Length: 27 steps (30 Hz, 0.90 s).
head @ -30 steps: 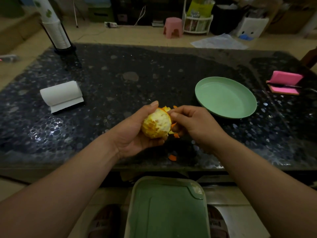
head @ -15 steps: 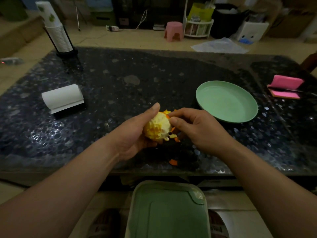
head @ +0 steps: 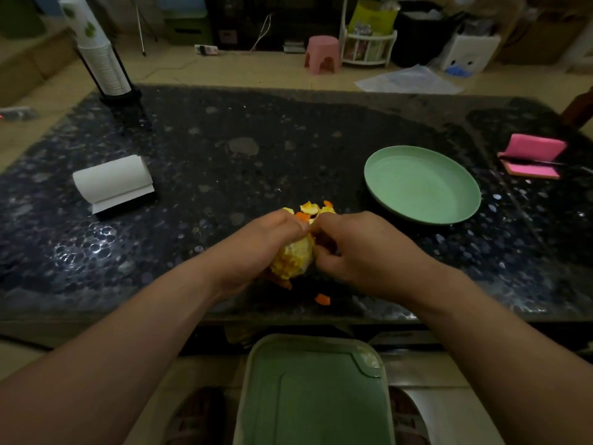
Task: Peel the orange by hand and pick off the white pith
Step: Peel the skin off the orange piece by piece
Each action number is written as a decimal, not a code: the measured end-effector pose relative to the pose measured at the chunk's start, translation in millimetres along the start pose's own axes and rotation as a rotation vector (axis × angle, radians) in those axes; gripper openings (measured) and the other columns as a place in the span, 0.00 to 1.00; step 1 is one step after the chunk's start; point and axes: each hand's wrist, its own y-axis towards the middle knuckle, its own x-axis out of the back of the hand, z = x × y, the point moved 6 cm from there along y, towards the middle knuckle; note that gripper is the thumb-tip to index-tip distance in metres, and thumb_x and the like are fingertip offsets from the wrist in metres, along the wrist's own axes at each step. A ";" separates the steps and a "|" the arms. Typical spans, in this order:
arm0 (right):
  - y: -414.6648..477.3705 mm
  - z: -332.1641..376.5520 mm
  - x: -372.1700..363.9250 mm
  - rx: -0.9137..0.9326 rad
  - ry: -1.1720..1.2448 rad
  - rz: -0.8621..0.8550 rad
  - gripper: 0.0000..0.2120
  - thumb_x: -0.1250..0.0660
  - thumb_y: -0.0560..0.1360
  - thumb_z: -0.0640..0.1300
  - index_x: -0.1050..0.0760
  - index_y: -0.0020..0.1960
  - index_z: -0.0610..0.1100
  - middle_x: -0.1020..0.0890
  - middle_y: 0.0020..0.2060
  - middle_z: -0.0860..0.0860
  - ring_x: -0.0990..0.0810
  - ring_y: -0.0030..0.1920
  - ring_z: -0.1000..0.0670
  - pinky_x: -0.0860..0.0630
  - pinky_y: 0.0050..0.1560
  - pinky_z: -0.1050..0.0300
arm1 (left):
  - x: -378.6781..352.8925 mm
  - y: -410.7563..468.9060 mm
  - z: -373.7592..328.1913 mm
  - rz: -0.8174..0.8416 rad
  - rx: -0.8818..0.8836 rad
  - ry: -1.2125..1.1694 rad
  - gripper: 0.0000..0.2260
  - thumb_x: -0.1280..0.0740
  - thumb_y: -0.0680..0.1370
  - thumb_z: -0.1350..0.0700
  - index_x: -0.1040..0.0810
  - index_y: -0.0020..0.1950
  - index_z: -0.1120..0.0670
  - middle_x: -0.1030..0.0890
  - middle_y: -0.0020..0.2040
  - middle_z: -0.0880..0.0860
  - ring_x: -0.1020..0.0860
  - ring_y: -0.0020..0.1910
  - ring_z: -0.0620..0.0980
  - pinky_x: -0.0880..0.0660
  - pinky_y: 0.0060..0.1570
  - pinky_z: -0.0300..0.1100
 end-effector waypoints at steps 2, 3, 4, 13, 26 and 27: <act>-0.6 0.8 -1.7 -0.009 0.020 -0.065 0.05 0.33 0.78 0.51 0.26 0.47 0.51 0.22 0.34 0.54 0.23 0.33 0.50 0.24 0.35 0.48 | -0.6 0.1 -1.4 -0.001 -0.026 -0.001 0.11 0.37 0.85 0.48 0.21 0.60 0.54 0.17 0.51 0.57 0.18 0.44 0.49 0.19 0.39 0.46; -0.9 0.0 -2.0 -0.025 0.043 -0.100 0.05 0.32 0.77 0.49 0.27 0.46 0.51 0.23 0.33 0.54 0.24 0.32 0.50 0.25 0.34 0.49 | -0.6 0.2 -1.7 -0.001 -0.032 -0.007 0.11 0.37 0.85 0.49 0.20 0.60 0.54 0.17 0.49 0.55 0.18 0.43 0.49 0.20 0.38 0.46; -1.1 -1.8 -2.7 -0.050 0.082 -0.126 0.05 0.30 0.77 0.47 0.27 0.45 0.51 0.23 0.32 0.55 0.24 0.32 0.52 0.27 0.33 0.50 | -0.3 0.6 -1.6 0.001 -0.034 -0.012 0.11 0.37 0.85 0.49 0.20 0.60 0.54 0.17 0.49 0.54 0.18 0.43 0.49 0.20 0.38 0.46; -3.8 -8.7 -2.3 -0.125 0.215 -0.058 0.08 0.32 0.81 0.53 0.19 0.56 0.51 0.19 0.36 0.56 0.21 0.36 0.55 0.23 0.37 0.51 | -0.4 2.8 -2.4 -0.005 -0.058 -0.029 0.12 0.32 0.83 0.49 0.20 0.61 0.56 0.17 0.47 0.55 0.19 0.43 0.50 0.22 0.37 0.46; -5.2 -25.8 -4.3 -0.287 0.498 -0.082 0.09 0.34 0.84 0.42 0.18 0.56 0.54 0.15 0.39 0.52 0.15 0.38 0.51 0.16 0.42 0.45 | 2.4 5.0 0.6 0.016 -0.034 -0.156 0.22 0.28 0.74 0.43 0.21 0.63 0.55 0.15 0.54 0.58 0.17 0.46 0.54 0.21 0.39 0.49; -4.5 -28.0 -7.7 -0.324 0.536 -0.071 0.10 0.35 0.84 0.42 0.18 0.57 0.54 0.14 0.39 0.51 0.14 0.39 0.51 0.15 0.43 0.43 | 2.8 6.4 3.1 -0.001 -0.007 -0.190 0.23 0.28 0.74 0.44 0.22 0.64 0.56 0.15 0.54 0.59 0.17 0.47 0.55 0.21 0.40 0.50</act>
